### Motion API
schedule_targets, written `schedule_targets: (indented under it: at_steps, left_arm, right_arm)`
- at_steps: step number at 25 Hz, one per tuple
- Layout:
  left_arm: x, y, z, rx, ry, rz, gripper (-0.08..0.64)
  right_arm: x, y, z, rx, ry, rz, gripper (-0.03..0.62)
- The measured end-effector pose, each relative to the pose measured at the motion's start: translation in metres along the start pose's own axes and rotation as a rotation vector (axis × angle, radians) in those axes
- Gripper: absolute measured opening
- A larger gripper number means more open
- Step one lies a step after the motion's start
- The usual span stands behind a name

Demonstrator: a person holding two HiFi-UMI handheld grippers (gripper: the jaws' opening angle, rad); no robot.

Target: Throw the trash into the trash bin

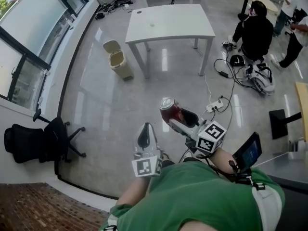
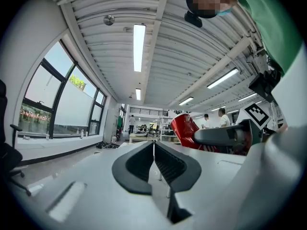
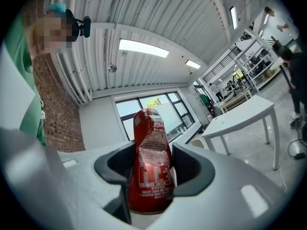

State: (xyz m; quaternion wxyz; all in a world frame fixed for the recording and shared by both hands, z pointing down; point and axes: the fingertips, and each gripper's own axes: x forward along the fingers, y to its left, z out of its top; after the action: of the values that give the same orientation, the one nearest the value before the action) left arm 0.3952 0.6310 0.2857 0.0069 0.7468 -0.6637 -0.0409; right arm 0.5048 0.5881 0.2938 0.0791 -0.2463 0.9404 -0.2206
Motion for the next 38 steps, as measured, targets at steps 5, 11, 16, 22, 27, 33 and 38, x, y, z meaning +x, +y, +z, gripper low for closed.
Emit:
schedule_targets:
  at_steps: [5,11,16,22,27,33,38]
  left_arm:
    - [0.013,0.034,0.006,-0.008,-0.016,0.008,0.014]
    - [0.039,0.068,0.016,-0.012,-0.039,-0.006,0.014]
    - [0.059,0.100,0.022,-0.010,-0.056,-0.026,0.012]
    - [0.067,0.148,0.025,-0.008,-0.061,-0.015,0.012]
    - [0.062,0.192,0.019,-0.010,-0.044,0.008,0.012]
    - [0.057,0.228,0.014,-0.020,-0.029,0.031,0.012]
    - [0.068,0.243,0.011,-0.035,-0.019,0.034,0.014]
  right_arm:
    - [0.036,0.004,0.003,-0.014,0.007,0.009,0.238]
    - [0.079,0.003,0.012,-0.034,0.010,0.011,0.238]
    - [0.117,0.000,0.016,-0.045,-0.003,0.001,0.236]
    - [0.165,0.007,0.012,-0.042,-0.012,0.000,0.236]
    - [0.204,0.015,0.000,-0.038,-0.008,0.004,0.236]
    - [0.235,0.021,-0.009,-0.037,-0.001,0.002,0.235]
    - [0.255,0.018,-0.009,-0.024,0.008,-0.004,0.235]
